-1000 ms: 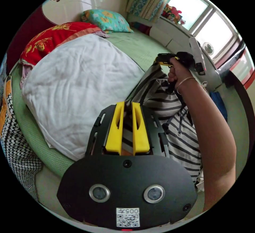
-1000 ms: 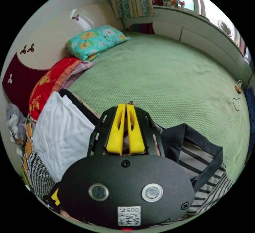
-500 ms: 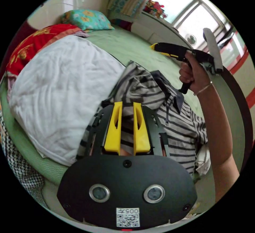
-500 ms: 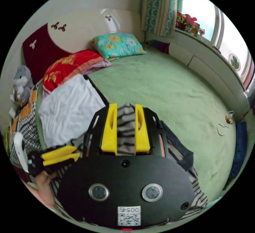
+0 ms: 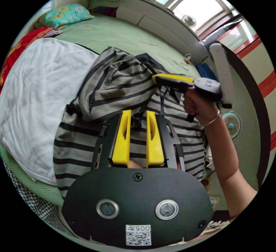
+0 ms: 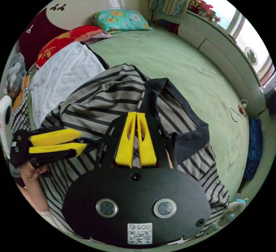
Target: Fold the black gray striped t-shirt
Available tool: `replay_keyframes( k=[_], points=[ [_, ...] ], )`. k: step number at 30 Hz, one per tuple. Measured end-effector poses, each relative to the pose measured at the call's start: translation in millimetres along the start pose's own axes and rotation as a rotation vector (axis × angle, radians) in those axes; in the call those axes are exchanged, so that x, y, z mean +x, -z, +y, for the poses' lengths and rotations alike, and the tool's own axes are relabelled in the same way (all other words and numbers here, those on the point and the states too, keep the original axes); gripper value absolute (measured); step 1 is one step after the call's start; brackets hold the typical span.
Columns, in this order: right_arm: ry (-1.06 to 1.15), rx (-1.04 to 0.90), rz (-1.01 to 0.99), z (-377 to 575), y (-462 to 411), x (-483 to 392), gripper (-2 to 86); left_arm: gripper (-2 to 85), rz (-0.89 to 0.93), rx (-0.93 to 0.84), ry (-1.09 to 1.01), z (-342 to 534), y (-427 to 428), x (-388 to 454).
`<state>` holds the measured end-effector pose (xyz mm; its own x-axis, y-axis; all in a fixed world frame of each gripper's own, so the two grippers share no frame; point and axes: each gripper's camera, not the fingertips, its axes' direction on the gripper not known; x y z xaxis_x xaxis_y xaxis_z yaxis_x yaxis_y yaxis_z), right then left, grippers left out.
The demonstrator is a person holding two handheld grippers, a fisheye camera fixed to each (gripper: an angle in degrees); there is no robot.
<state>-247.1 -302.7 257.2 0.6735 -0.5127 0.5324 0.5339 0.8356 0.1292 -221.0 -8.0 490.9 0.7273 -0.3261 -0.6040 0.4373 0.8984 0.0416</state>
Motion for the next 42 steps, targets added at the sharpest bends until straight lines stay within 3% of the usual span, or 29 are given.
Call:
replay_keyframes(
  k=[6, 10, 15, 17, 21, 28, 32, 35, 42],
  points=[
    [-0.111, 0.047, -0.021, 13, 27, 31, -1.4, 9.6, 0.043, -0.123, -0.056, -1, -41, 22],
    [-0.146, -0.122, 0.121, 18, -21, 39, -1.1, 9.4, 0.013, -0.149, -0.076, 1, -58, 35],
    [-0.234, 0.048, 0.121, 46, 19, 58, 4.7, 9.7, 0.017, -0.035, -0.037, 7, -51, 43],
    [-0.211, 0.142, 0.082, 62, 46, 54, 6.4, 9.7, -0.006, -0.003, -0.002, 10, -50, 45],
    [-0.084, 0.147, -0.005, 78, 60, 19, 2.4, 9.4, -0.020, 0.022, 0.005, 14, -63, 62],
    [-0.011, -0.006, -0.045, 114, 23, -3, -1.2, 9.0, -0.039, -0.113, 0.039, 18, -105, 95],
    [-0.061, 0.088, -0.034, 150, 81, 36, -1.3, 7.9, -0.039, -0.061, 0.015, 29, -98, 119],
    [-0.114, 0.151, 0.052, 205, 144, 79, -1.0, 6.3, -0.013, 0.083, -0.026, 42, -80, 148],
    [-0.372, 0.122, 0.238, 382, 262, 209, 6.2, 8.8, 0.215, 0.101, -0.375, 74, -89, 290]
  ],
)
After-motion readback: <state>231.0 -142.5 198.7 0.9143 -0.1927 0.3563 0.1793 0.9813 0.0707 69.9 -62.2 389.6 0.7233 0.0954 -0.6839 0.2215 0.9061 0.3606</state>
